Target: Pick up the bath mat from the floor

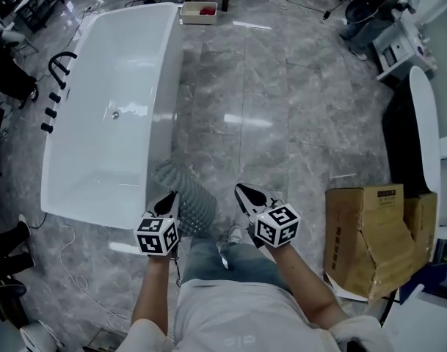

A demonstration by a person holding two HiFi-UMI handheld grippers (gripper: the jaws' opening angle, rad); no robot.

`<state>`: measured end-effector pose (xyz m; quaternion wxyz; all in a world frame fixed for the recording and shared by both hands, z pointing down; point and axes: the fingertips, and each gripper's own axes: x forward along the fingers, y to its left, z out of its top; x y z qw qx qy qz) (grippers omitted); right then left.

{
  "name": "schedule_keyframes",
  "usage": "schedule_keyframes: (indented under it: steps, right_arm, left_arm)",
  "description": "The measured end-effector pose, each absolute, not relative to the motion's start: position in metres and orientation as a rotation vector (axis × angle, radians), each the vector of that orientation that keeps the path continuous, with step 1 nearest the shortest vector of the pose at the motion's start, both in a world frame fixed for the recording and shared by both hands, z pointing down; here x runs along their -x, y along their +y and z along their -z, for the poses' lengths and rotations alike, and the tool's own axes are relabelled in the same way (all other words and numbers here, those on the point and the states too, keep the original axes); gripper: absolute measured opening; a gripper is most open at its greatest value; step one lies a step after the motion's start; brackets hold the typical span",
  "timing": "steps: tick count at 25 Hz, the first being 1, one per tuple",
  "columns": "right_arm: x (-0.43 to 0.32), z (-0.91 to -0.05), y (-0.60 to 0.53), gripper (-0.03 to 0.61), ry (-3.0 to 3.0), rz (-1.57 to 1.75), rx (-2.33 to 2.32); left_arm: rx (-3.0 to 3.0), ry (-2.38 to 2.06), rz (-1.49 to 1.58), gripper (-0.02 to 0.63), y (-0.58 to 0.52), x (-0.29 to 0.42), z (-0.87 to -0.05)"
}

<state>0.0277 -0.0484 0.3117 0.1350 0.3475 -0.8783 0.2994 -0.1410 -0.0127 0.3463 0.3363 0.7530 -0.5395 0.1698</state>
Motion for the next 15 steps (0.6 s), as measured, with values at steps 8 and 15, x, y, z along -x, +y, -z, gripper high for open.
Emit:
schedule_keyframes:
  steps: [8, 15]
  right_arm:
    - [-0.016, -0.233, -0.057, 0.026, -2.648, -0.800, -1.046]
    - [-0.007, -0.154, -0.054, 0.026, -2.755, -0.654, -1.016]
  left_arm:
    - [-2.154, -1.422, -0.372, 0.028, -0.026, 0.141, -0.256]
    - [-2.237, -1.475, -0.313, 0.029, -0.026, 0.151, -0.189]
